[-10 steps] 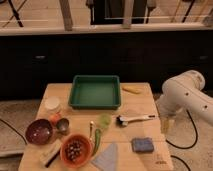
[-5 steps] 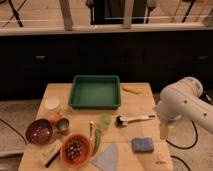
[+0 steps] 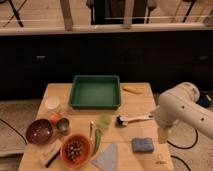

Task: Wipe tray with sponge

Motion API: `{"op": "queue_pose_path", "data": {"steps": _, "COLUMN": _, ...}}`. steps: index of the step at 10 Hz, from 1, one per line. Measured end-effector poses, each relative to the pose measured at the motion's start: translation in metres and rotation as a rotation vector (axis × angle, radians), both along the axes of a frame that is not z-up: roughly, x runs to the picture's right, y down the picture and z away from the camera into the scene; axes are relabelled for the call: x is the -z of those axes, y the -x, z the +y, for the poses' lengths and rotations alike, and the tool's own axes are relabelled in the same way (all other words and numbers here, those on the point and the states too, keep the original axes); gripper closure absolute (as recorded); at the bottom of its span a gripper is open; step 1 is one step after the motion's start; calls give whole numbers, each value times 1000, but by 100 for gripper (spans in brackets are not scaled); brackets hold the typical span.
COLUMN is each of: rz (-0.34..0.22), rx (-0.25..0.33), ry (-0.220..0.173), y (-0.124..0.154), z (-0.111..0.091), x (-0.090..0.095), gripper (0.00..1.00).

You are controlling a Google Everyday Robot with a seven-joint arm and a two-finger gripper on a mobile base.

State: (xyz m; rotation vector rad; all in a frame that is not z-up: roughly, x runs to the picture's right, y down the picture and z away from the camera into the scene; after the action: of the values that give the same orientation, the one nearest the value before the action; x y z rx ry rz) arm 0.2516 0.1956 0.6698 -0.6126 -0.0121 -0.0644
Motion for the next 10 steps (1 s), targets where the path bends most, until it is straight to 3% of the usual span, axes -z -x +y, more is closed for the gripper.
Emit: {"op": "queue_pose_path", "data": {"steps": 10, "rz": -59, "rx": -3, "ry": 26, "y": 16, "z": 48, "x": -22, "gripper": 20}}
